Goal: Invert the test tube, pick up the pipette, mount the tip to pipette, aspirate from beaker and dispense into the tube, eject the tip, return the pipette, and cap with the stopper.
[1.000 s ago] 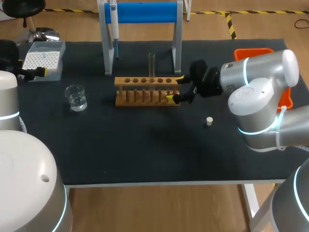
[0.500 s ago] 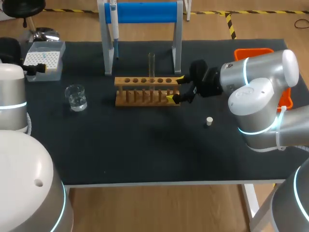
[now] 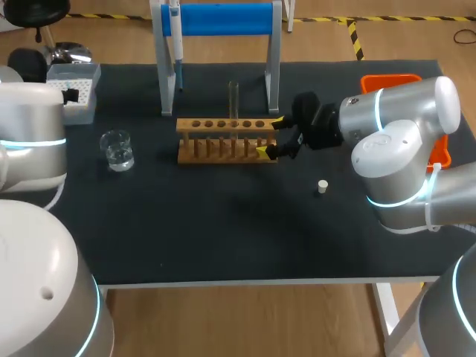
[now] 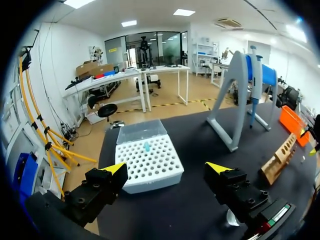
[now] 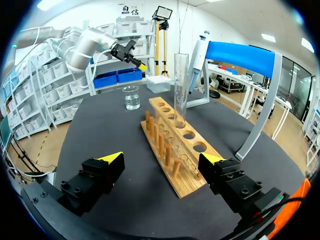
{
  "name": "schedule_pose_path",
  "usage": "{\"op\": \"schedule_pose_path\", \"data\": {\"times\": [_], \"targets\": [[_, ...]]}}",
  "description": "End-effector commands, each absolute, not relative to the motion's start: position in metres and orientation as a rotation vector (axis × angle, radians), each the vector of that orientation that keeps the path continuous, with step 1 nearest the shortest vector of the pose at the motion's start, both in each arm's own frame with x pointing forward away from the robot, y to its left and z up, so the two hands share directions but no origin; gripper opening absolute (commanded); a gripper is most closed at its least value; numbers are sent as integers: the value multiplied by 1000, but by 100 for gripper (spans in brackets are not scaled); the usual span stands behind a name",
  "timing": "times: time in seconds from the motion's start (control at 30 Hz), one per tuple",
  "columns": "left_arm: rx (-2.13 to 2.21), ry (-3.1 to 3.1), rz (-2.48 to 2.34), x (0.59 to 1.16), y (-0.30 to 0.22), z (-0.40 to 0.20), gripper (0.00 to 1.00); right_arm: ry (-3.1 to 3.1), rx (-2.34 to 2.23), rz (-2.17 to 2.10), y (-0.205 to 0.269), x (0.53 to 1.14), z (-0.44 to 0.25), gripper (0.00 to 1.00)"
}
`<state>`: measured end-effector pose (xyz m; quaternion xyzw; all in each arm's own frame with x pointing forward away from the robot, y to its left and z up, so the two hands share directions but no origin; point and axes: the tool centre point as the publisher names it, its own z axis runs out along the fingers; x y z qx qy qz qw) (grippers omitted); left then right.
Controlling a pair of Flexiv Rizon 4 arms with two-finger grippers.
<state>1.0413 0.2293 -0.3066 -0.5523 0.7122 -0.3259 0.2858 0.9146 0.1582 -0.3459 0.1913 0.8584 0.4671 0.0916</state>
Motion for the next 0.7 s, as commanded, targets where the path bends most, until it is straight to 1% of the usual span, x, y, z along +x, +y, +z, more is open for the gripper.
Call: {"op": "schedule_pose_path", "data": {"times": [0.03, 0.1, 0.13, 0.2, 0.23, 0.27, 0.33, 0.37, 0.43, 0.53, 0.7], "targets": [[-1497, 1906, -838, 1068, 226, -321, 100, 2550, 567, 1391, 157, 915, -346, 100], [-1507, 1896, -841, 1073, 227, -321, 100, 2550, 567, 1391, 157, 915, -346, 100], [-1514, 1890, -842, 1075, 228, -322, 96, 2550, 567, 1391, 157, 915, -346, 100], [-1528, 1878, -846, 1078, 230, -323, 95, 2550, 567, 1391, 157, 915, -346, 100], [-1532, 1872, -847, 1079, 231, -323, 91, 2550, 567, 1391, 157, 915, -346, 100], [-1540, 1864, -847, 1081, 233, -324, 80, 2550, 567, 1391, 157, 915, -346, 100], [-1552, 1855, -852, 1083, 235, -325, 71, 2550, 567, 1391, 157, 915, -346, 100], [-1555, 1851, -851, 1084, 236, -326, 64, 2550, 567, 1391, 157, 915, -346, 100], [-1561, 1846, -853, 1086, 237, -327, 55, 2550, 567, 1391, 157, 915, -346, 100], [-1573, 1834, -858, 1089, 238, -330, 58, 2550, 567, 1391, 157, 915, -346, 100], [-1580, 1822, -871, 1093, 239, -334, 59, 2550, 567, 1391, 157, 915, -346, 100]]}}
